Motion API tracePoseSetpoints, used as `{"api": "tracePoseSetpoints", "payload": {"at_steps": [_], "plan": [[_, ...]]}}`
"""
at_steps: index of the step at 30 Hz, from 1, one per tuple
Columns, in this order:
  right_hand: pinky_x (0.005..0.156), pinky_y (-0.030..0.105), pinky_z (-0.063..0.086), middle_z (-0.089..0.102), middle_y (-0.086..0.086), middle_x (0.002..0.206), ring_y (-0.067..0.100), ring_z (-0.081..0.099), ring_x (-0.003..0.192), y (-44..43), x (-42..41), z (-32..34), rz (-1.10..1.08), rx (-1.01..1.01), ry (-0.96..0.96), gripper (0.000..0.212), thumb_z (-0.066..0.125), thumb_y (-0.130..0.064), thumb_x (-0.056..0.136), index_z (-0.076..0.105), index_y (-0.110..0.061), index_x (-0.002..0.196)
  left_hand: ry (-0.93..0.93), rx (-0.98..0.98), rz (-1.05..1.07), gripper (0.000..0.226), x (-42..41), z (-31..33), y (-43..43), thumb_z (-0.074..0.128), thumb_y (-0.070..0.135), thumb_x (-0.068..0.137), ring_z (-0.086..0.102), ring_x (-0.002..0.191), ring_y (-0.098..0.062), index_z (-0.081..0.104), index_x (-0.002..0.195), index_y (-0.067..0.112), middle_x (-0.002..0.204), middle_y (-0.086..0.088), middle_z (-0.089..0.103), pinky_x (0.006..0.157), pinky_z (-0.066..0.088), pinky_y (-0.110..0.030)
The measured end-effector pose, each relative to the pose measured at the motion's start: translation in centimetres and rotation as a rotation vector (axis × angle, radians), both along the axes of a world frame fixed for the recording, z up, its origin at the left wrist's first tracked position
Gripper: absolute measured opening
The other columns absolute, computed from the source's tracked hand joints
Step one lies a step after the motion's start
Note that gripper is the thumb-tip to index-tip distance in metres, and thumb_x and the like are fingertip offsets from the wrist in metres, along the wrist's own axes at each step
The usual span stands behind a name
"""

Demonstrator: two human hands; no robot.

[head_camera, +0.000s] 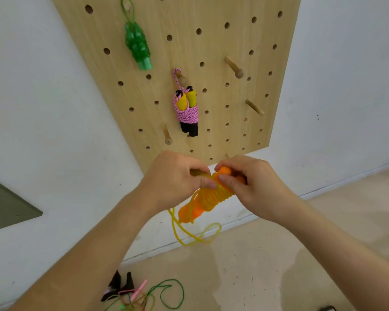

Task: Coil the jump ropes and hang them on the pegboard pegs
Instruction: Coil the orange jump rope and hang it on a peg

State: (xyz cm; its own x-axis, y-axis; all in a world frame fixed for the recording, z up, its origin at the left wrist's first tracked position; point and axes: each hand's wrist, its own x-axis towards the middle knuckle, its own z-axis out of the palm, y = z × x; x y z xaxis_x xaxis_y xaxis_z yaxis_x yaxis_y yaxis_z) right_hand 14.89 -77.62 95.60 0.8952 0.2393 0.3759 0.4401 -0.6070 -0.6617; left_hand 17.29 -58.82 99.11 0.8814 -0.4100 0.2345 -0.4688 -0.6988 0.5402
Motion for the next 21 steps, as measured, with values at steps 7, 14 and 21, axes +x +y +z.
{"api": "tracePoseSetpoints", "payload": {"at_steps": [7, 14, 21], "plan": [[0.056, 0.021, 0.045, 0.065, -0.004, 0.073, 0.004, 0.052, 0.060, -0.7, -0.4, 3.3, 0.267, 0.242, 0.226, 0.019, 0.057, -0.027, 0.092, 0.072, -0.019, 0.100, 0.340, -0.402, -0.088, 0.018, 0.8, 1.0, 0.5, 0.075, 0.033, 0.060, 0.061, 0.058, -0.010, 0.074, 0.074, 0.022, 0.061, 0.004, 0.068, 0.059, 0.053, -0.028], [0.054, 0.022, 0.047, 0.065, 0.012, 0.083, 0.017, 0.055, 0.067, 0.2, 0.7, 2.0, 0.289, 0.650, 0.405, 0.021, 0.065, -0.027, 0.088, 0.074, -0.012, 0.099, 0.800, -0.901, -0.126, 0.022, 0.8, -2.3, -0.1, 0.061, 0.032, 0.082, 0.057, 0.056, -0.015, 0.073, 0.069, 0.019, 0.065, -0.005, 0.060, 0.053, 0.046, -0.024], [0.048, 0.020, 0.046, 0.067, 0.005, 0.070, 0.013, 0.057, 0.055, 2.9, 1.5, -0.2, 0.142, 1.129, 0.573, 0.029, 0.061, -0.015, 0.078, 0.066, 0.005, 0.099, 0.758, -1.219, 0.185, 0.006, 0.4, -6.6, -2.5, 0.058, 0.013, 0.080, 0.031, 0.044, -0.009, 0.059, 0.086, 0.014, 0.061, -0.005, 0.041, 0.042, 0.025, -0.019]]}}
